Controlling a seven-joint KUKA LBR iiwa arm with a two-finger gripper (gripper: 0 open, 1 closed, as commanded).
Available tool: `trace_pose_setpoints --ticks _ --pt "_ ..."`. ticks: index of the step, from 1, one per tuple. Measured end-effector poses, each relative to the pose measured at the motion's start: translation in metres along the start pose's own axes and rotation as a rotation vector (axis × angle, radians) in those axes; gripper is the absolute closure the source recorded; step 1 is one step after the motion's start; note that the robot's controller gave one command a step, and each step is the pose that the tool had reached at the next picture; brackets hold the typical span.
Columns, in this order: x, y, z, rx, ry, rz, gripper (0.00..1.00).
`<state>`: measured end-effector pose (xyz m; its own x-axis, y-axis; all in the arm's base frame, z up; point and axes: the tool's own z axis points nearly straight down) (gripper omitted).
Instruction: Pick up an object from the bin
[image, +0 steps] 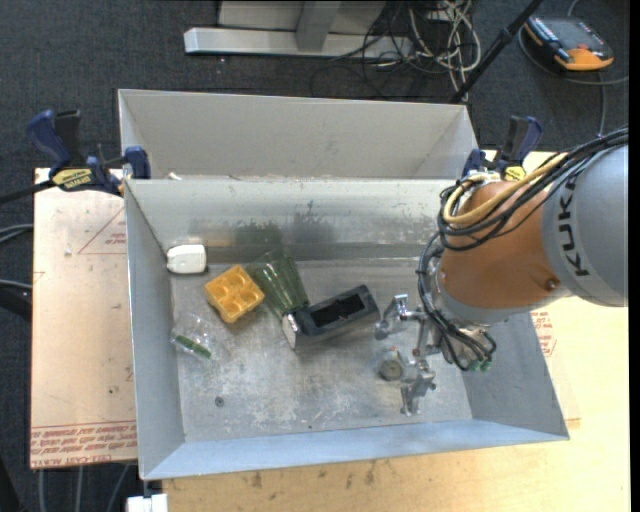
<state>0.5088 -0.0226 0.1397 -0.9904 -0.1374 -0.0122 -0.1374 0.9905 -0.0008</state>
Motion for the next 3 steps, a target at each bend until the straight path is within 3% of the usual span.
trace_pose_setpoints --ticks 1,2,3 --pt "0.004 -0.016 0.031 -0.003 0.015 0.007 0.0" --pt "0.002 -0.023 0.067 -0.002 0.012 -0.009 1.0" --pt "0.002 -0.022 0.067 -0.002 0.012 -0.009 1.0"
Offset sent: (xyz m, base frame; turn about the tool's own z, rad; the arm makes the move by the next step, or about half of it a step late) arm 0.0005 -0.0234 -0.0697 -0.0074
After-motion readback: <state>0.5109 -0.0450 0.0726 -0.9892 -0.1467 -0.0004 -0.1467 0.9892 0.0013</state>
